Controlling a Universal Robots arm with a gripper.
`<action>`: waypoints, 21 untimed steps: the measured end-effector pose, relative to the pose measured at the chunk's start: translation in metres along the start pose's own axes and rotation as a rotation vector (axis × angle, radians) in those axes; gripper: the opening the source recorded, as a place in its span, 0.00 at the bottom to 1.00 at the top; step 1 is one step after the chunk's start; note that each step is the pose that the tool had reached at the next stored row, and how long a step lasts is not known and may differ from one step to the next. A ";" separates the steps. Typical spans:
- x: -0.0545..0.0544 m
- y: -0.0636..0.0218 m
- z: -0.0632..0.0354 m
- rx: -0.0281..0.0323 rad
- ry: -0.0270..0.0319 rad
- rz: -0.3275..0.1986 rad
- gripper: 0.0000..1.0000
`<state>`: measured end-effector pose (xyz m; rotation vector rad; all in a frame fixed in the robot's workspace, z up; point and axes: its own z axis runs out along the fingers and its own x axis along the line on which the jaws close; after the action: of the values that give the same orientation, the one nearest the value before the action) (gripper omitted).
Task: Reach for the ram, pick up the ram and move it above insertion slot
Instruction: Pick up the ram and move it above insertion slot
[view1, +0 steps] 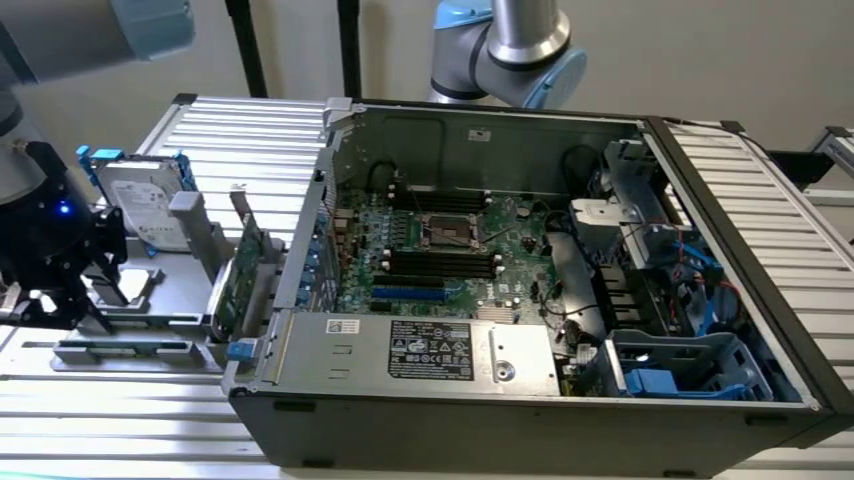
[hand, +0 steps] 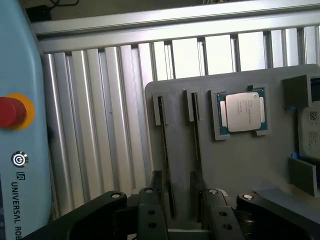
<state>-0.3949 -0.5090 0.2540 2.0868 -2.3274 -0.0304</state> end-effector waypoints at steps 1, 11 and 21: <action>0.000 0.0000 0.0014 -0.0001 0.0004 -0.002 0.36; 0.000 -0.0003 0.0148 0.0002 0.0035 -0.021 0.36; 0.001 -0.0007 0.0252 0.0003 0.0048 -0.040 0.36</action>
<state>-0.3950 -0.5101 0.2288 2.1307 -2.2833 -0.0255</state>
